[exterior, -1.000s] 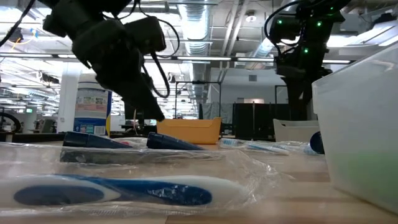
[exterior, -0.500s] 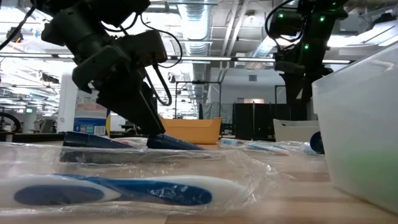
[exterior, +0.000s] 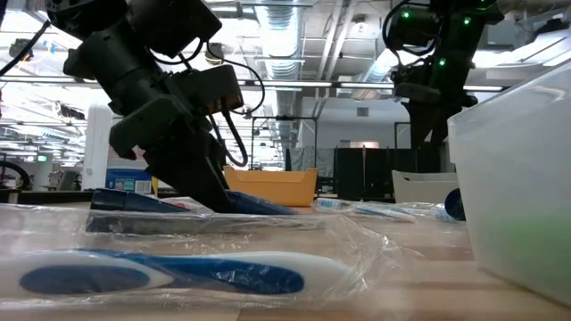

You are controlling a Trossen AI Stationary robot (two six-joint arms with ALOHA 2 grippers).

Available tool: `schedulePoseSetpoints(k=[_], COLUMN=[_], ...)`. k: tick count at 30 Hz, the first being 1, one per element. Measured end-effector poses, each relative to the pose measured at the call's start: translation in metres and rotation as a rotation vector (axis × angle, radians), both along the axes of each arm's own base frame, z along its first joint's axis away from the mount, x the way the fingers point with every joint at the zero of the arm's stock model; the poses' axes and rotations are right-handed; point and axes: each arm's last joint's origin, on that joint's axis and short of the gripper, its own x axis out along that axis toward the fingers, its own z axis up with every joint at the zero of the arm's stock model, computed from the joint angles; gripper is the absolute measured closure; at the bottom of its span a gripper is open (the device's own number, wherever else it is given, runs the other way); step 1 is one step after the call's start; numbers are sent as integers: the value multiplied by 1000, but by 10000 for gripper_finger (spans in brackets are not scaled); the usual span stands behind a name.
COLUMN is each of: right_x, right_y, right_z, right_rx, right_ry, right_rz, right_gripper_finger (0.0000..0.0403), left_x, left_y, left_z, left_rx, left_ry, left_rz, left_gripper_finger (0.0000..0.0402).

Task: Pick & Place Travel size toiletries
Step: Put the blue shaving cream into the grey bin

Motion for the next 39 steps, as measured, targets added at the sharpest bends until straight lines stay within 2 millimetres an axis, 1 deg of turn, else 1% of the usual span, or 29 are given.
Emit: schedulePoseSetpoints(k=[7,14,18,21,25,28,32,34,36,39], right_x=[1,2,5,13,28,38,49,55,60,65], right_y=[5,5,8,15,27,33,32,29,27,23], right_z=[0,0,1,3,8,14,24,31,38,48], right_rx=[0,2,1,29,103,178,301,323,338,348], right_ry=[-1,-6,-32,-99,-249,-392,-594,-693,-791,-904], right_rz=[24,17,39,123,258,258,159,171,198,204], right_gripper_finger=[97,97,97,97,97,97,97,97,97,97], left_x=[1,1,2,1,2,-1,-10,-14,-17,-20], left_y=[0,0,0,1,8,19,34,41,47,56], left_z=[1,1,1,6,29,53,89,102,112,119], left_rx=[-6,-6,-1,-4,14,68,156,186,203,225], left_ry=[-19,-20,-25,-47,-134,-221,-333,-370,-395,-410], left_rz=[3,3,14,61,102,163,226,232,242,259], left_gripper_finger=[241,285,285,277,280,280,275,276,277,275])
